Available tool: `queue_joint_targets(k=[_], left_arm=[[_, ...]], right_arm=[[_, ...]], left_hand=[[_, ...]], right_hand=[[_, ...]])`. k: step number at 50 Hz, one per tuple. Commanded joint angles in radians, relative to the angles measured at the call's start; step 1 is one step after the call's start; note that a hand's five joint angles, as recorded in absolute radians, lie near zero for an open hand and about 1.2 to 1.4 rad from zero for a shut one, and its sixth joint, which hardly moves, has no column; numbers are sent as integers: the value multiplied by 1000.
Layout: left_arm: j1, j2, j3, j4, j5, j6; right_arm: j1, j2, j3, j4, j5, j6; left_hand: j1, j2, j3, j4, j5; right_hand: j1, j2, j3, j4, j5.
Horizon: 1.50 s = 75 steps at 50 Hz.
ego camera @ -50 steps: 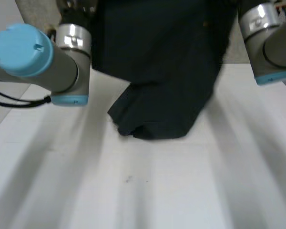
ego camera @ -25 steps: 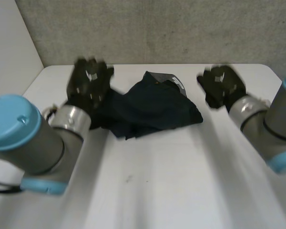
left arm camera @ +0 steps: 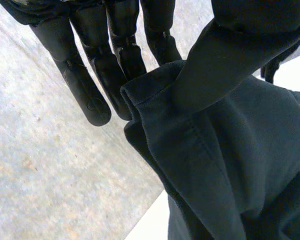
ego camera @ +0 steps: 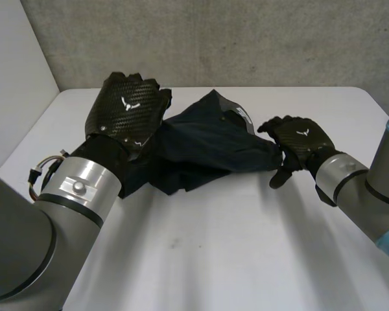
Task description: Fold the shorts.
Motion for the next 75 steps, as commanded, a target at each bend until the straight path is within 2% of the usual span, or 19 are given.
queue_joint_targets(k=[1,3,5,7,8,9,15,20,24,31,38,46,50,52,57,62,68,71,75], left_arm=[[-20,51,-5,-2,-1,-1],[-22,56,-5,-4,-1,-1],[-22,61,-8,-4,-1,-1],[-22,62,-8,-6,-1,-1],[-22,62,-8,-6,-1,-1],[-20,62,-8,-6,-1,1],[-2,61,-4,-6,-1,2],[50,94,19,-4,-1,10],[92,163,73,-3,-3,2],[110,268,111,2,3,-41],[121,208,56,-7,8,-61],[139,-166,103,-33,4,-55],[187,-385,253,-32,3,-53],[201,-436,322,-30,8,-50],[222,-524,556,26,10,-24],[241,-547,772,244,-9,-9],[227,-461,771,502,-30,-16],[236,-378,717,596,-30,-29],[229,-338,624,599,-26,-38]], right_arm=[[83,166,-144,-31,19,-158],[94,208,-179,-31,30,-199],[101,263,-228,-28,51,-256],[106,295,-259,-24,56,-285],[106,312,-291,-18,65,-309],[106,314,-304,-16,68,-323],[95,194,-325,25,76,-356],[97,-52,-347,138,54,-359],[98,-186,-412,244,35,-376],[88,-289,-491,360,-2,-386],[83,-246,-387,387,5,-391],[88,-1,-393,404,14,-396],[95,157,-475,390,60,-412],[95,212,-529,381,93,-417],[98,355,-780,227,163,-464],[103,371,-923,-40,171,-524],[106,250,-852,-385,195,-515],[108,220,-803,-456,203,-512],[132,180,-738,-433,217,-512]], left_hand=[[271,195,203,197,212],[271,195,203,197,212],[271,195,203,197,212],[271,195,203,197,212],[271,195,203,197,212],[271,195,203,197,212],[271,195,203,197,212],[271,195,203,197,212],[271,195,203,197,212],[271,195,203,197,212],[271,195,203,197,212],[271,195,203,197,212],[271,195,203,197,212],[271,195,203,197,212],[271,195,203,197,212],[271,195,203,197,212],[271,195,203,197,212],[271,195,203,197,212],[271,195,203,197,212]], right_hand=[[1,-17,-3,-27,-22],[27,10,24,-1,4],[244,226,240,215,220],[598,580,594,570,575],[1155,1138,1152,1127,1132],[1171,1154,1168,1143,1148],[1172,1154,1168,1143,1148],[1172,1154,1168,1143,1148],[1172,1154,1168,1143,1148],[1172,1154,1168,1143,1148],[1172,1154,1168,1143,1148],[1172,1154,1168,1143,1148],[1172,1154,1168,1143,1148],[1172,1154,1168,1143,1148],[1172,1154,1168,1143,1148],[1172,1154,1168,1143,1148],[1172,1154,1168,1143,1148],[1172,1154,1168,1143,1148],[1172,1154,1168,1143,1148]])
